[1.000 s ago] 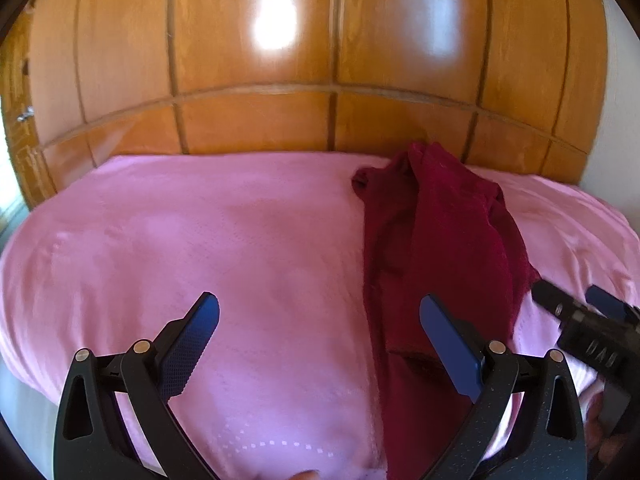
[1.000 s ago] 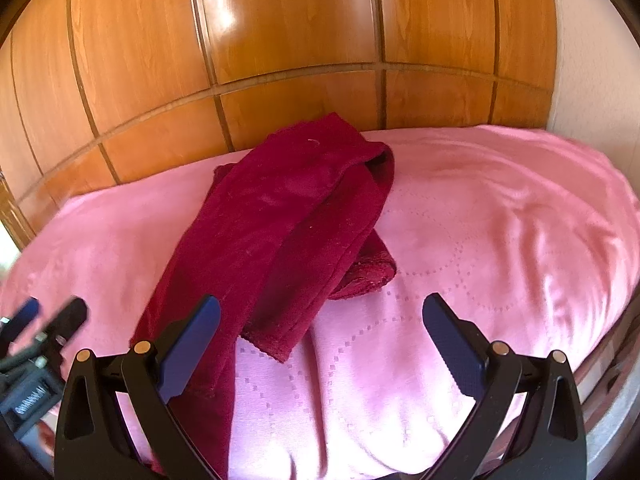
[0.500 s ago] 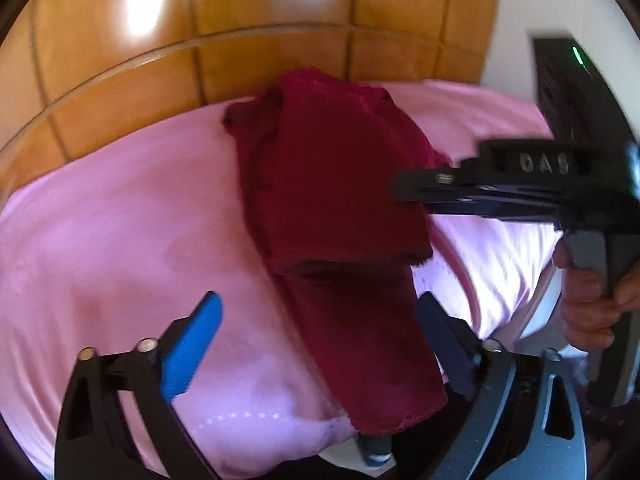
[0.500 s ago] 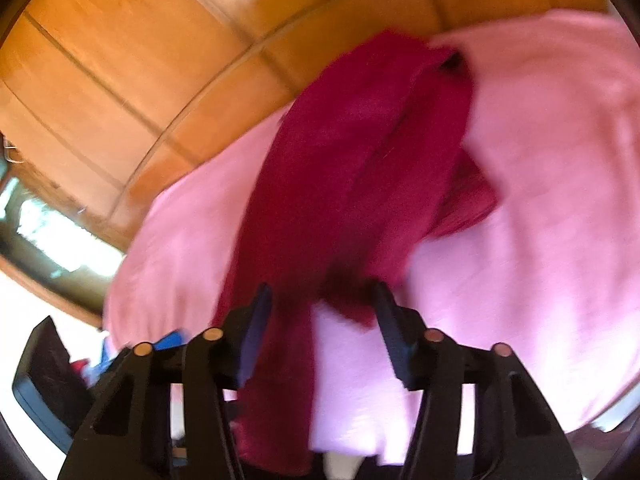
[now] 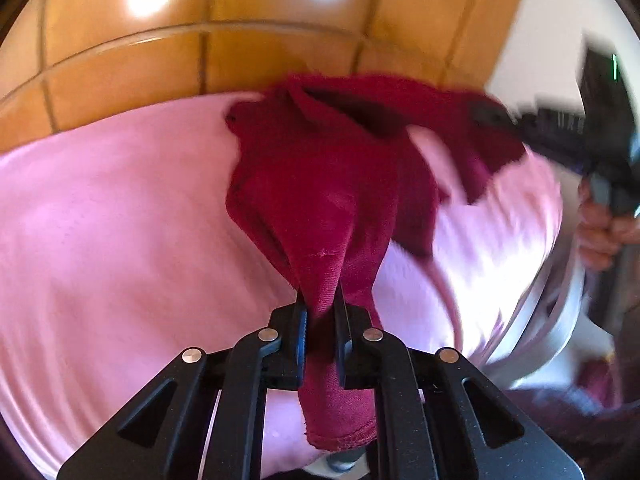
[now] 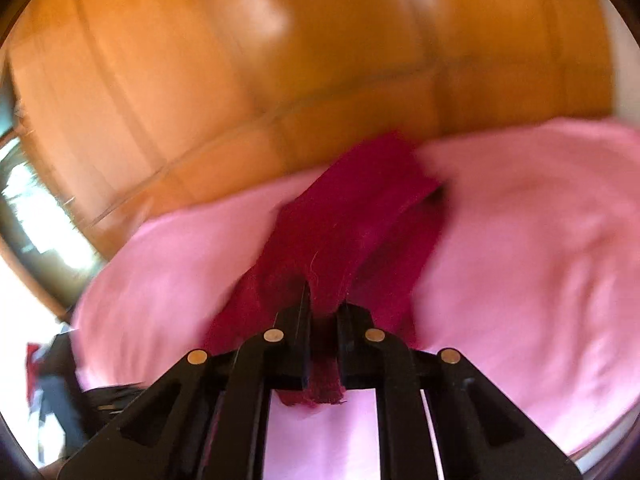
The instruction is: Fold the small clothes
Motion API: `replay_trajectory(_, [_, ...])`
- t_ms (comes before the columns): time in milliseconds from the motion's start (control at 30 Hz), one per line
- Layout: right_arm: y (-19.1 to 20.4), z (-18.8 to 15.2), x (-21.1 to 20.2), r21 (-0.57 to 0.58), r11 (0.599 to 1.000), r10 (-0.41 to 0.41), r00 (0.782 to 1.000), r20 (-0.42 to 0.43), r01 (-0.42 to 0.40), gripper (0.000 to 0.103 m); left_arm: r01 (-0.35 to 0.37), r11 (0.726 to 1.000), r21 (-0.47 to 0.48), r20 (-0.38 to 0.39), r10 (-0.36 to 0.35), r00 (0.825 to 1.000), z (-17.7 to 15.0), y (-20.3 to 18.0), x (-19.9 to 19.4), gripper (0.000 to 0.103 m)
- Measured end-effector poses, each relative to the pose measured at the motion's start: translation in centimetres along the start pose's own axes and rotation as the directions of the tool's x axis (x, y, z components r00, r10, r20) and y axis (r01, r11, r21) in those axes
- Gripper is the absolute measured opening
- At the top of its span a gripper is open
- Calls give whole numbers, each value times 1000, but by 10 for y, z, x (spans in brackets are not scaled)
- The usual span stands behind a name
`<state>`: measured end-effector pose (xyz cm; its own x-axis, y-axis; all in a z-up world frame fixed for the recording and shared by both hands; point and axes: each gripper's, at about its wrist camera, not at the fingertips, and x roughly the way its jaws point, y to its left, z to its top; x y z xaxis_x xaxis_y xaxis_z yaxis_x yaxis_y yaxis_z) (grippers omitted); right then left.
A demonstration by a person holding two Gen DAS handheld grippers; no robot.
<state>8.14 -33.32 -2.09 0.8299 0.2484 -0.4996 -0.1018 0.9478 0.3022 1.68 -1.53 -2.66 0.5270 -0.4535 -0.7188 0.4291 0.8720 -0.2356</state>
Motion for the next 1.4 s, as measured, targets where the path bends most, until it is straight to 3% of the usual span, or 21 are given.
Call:
replay_trajectory(133, [-68,35,3,60,977,-207,977,44,204,8,-2,988,-157,120,21,993,38,49,-31,9])
replay_trajectory(267, [-133,62,28,110,915,-392,920,9,388,8,-83,949,-304,199,149,969,76,109,-51,8])
replay_trajectory(400, [-190,82,60,136,830,-538,841,-53,540,8,-171,878,-447,199,284,938,109,169,-56,8])
replay_trajectory(500, [-220,95,78,151,782,-596,796,-105,605,8,-256,803,-539,141,385,912,135,211,-46,8])
replay_trajectory(567, [-234,98,88,157,771,-601,786,-144,617,9,-285,765,-578,102,415,904,148,234,-34,9])
replay_trajectory(633, [-234,97,91,155,767,-604,782,-149,622,16,-326,718,-615,64,457,887,155,249,-29,9])
replay_trajectory(667, [-231,101,94,153,770,-603,785,-144,620,36,-349,699,-624,56,485,872,154,253,-31,15])
replay_trajectory(700, [-225,99,88,153,779,-596,794,-124,609,55,-363,694,-622,54,501,864,155,253,-32,31])
replay_trajectory(733, [-216,96,82,142,789,-589,802,-102,597,59,-378,688,-619,53,517,854,156,252,-35,42])
replay_trajectory(767, [-209,95,77,130,801,-577,811,-93,584,60,-382,684,-621,65,531,845,154,249,-39,59])
replay_trajectory(800, [-197,90,72,111,832,-537,839,-86,544,61,-373,686,-625,88,537,839,151,243,-42,61])
replay_trajectory(833, [-186,83,69,101,860,-493,866,-88,500,61,-346,710,-613,118,515,849,145,233,-43,61])
replay_trajectory(867, [-170,70,64,90,905,-406,908,-105,415,61,-322,740,-590,127,479,868,143,226,-36,61])
replay_trajectory(933, [-146,46,58,96,962,-240,959,-150,256,61,-258,813,-523,133,376,917,138,209,-20,61])
replay_trajectory(1000, [-113,13,58,126,991,-24,974,-226,54,60,-192,864,-466,116,274,955,126,187,-1,50])
replay_trajectory(1033, [-99,-2,59,143,989,61,964,-259,-24,59,-138,889,-436,95,198,976,117,173,13,47])
replay_trajectory(1100, [-71,-36,62,211,961,241,914,-326,-178,56,-39,914,-403,46,63,997,102,144,43,41])
replay_trajectory(1200, [-40,-75,71,332,891,425,825,-373,-309,54,42,924,-381,-9,-49,999,84,115,74,39])
replay_trajectory(1233, [-34,-81,75,358,873,458,809,-369,-331,54,81,920,-384,-26,-98,995,80,106,86,39])
replay_trajectory(1333, [-20,-87,87,400,848,490,802,-342,-348,49,125,900,-418,-54,-162,985,75,91,110,39])
replay_trajectory(1400, [-17,-80,92,396,854,477,813,-334,-338,23,143,882,-449,-38,-179,983,75,87,116,39])
